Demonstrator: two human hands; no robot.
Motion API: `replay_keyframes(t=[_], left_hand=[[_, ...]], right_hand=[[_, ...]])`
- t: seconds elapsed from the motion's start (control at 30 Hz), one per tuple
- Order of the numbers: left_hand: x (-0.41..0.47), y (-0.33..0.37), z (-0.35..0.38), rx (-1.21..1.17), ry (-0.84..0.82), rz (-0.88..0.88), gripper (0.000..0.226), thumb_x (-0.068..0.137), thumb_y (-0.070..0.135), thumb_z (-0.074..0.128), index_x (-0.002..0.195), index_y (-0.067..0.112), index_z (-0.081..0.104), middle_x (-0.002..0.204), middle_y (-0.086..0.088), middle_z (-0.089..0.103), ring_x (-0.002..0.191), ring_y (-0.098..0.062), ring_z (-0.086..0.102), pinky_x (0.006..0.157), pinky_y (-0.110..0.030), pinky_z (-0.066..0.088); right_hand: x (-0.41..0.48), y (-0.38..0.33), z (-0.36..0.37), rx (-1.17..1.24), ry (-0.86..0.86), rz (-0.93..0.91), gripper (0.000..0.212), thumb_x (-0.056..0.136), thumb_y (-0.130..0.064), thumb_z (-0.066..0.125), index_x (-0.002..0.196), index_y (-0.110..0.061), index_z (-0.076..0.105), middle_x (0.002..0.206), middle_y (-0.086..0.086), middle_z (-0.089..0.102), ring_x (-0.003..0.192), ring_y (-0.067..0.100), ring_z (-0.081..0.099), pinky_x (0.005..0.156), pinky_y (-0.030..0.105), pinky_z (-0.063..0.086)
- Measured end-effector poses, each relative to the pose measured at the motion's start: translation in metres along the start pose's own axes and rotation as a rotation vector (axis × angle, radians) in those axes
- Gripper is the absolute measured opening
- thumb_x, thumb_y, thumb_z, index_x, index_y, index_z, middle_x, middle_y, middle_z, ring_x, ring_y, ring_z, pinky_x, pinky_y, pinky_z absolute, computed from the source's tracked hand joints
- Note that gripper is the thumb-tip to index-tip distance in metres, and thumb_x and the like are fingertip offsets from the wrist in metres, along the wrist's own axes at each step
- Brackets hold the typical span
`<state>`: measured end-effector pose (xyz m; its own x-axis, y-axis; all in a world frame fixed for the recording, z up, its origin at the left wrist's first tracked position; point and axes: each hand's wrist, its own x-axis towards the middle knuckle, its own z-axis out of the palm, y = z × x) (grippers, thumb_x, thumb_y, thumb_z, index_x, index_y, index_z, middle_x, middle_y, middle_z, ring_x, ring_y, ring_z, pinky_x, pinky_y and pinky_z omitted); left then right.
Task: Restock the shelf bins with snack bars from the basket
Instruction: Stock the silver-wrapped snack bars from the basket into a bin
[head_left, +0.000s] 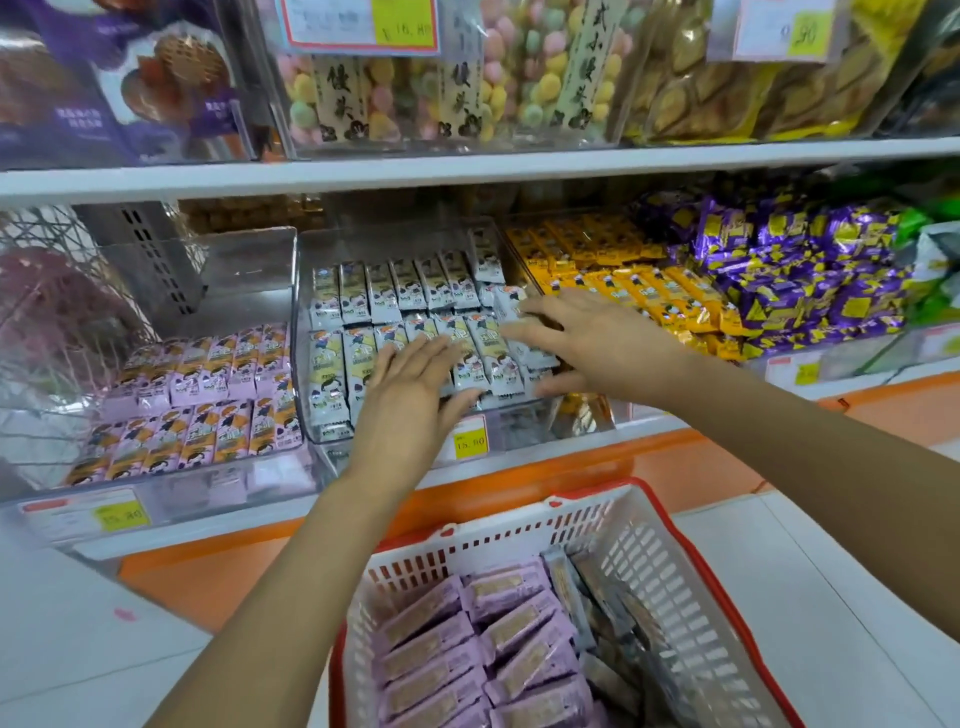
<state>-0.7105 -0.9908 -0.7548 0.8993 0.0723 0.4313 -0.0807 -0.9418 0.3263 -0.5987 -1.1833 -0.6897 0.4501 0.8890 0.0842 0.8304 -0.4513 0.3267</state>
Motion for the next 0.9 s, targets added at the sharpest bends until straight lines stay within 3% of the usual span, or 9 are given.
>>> replay_keyframes(t=[0.1, 0.17, 0.27, 0.37, 0.43, 0.53, 0.7, 0.8, 0.9], left_hand=[[-0.012, 0.006, -0.005, -0.067, 0.115, 0.074, 0.041, 0.096, 0.039, 0.047, 0.123, 0.011, 0.06, 0.125, -0.007, 0.06, 0.123, -0.023, 0.049, 0.112, -0.032, 0.024], [-0.025, 0.017, -0.01, -0.142, 0.178, 0.151, 0.033, 0.098, 0.034, 0.041, 0.101, 0.01, 0.064, 0.098, -0.004, 0.062, 0.096, -0.019, 0.053, 0.086, -0.024, 0.038], [-0.049, 0.03, -0.003, -0.167, 0.066, 0.216, 0.032, 0.098, 0.033, 0.038, 0.071, 0.017, 0.047, 0.069, 0.005, 0.043, 0.063, -0.014, 0.038, 0.055, -0.026, 0.027], [-0.077, 0.025, 0.021, -0.086, -0.368, 0.16, 0.035, 0.097, 0.035, 0.041, 0.069, 0.016, 0.049, 0.065, 0.003, 0.048, 0.06, -0.016, 0.043, 0.053, -0.03, 0.027], [-0.1, 0.012, 0.037, -0.032, -0.605, 0.108, 0.03, 0.096, 0.027, 0.045, 0.071, 0.014, 0.052, 0.069, -0.003, 0.056, 0.063, -0.019, 0.047, 0.053, -0.031, 0.026], [-0.135, -0.005, 0.05, 0.075, -0.832, 0.049, 0.026, 0.096, 0.026, 0.043, 0.076, 0.013, 0.052, 0.077, -0.008, 0.06, 0.068, -0.02, 0.049, 0.058, -0.029, 0.031], [-0.175, -0.03, 0.059, 0.161, -1.003, -0.062, 0.03, 0.096, 0.032, 0.044, 0.089, 0.01, 0.064, 0.089, -0.007, 0.066, 0.081, -0.019, 0.059, 0.069, -0.028, 0.043], [-0.185, -0.037, 0.058, 0.212, -1.09, -0.124, 0.029, 0.096, 0.033, 0.044, 0.101, 0.012, 0.065, 0.097, -0.005, 0.064, 0.09, -0.019, 0.059, 0.072, -0.027, 0.045], [-0.188, -0.044, 0.057, 0.193, -1.109, -0.161, 0.028, 0.096, 0.033, 0.045, 0.106, 0.016, 0.065, 0.103, -0.002, 0.065, 0.092, -0.016, 0.061, 0.077, -0.027, 0.048]], right_hand=[[-0.02, -0.011, 0.008, 0.084, 0.239, -0.009, 0.048, 0.091, -0.045, 0.053, 0.127, -0.012, 0.054, 0.122, 0.014, 0.055, 0.105, 0.031, 0.057, 0.081, 0.041, 0.052], [-0.043, -0.03, 0.014, 0.198, 0.461, -0.007, 0.026, 0.095, -0.029, 0.054, 0.092, -0.005, 0.063, 0.088, 0.011, 0.059, 0.077, 0.025, 0.055, 0.061, 0.031, 0.044], [-0.084, -0.063, 0.044, 0.403, 0.532, 0.132, 0.026, 0.092, -0.02, 0.053, 0.068, -0.009, 0.055, 0.066, 0.003, 0.049, 0.061, 0.016, 0.043, 0.056, 0.023, 0.023], [-0.119, -0.086, 0.108, 0.509, 0.235, 0.405, 0.026, 0.092, -0.029, 0.05, 0.074, -0.013, 0.058, 0.069, 0.002, 0.058, 0.06, 0.02, 0.055, 0.054, 0.025, 0.039], [-0.139, -0.095, 0.154, 0.539, -0.157, 0.63, 0.02, 0.095, -0.027, 0.05, 0.099, -0.011, 0.063, 0.098, 0.007, 0.066, 0.084, 0.023, 0.064, 0.072, 0.028, 0.049], [-0.17, -0.115, 0.21, 0.64, -0.619, 0.835, 0.038, 0.098, -0.027, 0.047, 0.128, -0.005, 0.051, 0.127, 0.012, 0.058, 0.112, 0.023, 0.058, 0.089, 0.027, 0.043], [-0.185, -0.149, 0.248, 0.603, -0.752, 0.996, 0.044, 0.099, -0.023, 0.044, 0.137, -0.002, 0.04, 0.143, 0.022, 0.039, 0.13, 0.034, 0.04, 0.103, 0.038, 0.036], [-0.181, -0.158, 0.256, 0.511, -0.713, 1.036, 0.052, 0.102, -0.032, 0.037, 0.141, 0.002, 0.031, 0.147, 0.022, 0.029, 0.134, 0.032, 0.032, 0.11, 0.037, 0.032], [-0.175, -0.167, 0.27, 0.45, -0.768, 1.062, 0.064, 0.099, -0.043, 0.038, 0.143, 0.003, 0.027, 0.148, 0.022, 0.028, 0.133, 0.033, 0.032, 0.108, 0.037, 0.035]])
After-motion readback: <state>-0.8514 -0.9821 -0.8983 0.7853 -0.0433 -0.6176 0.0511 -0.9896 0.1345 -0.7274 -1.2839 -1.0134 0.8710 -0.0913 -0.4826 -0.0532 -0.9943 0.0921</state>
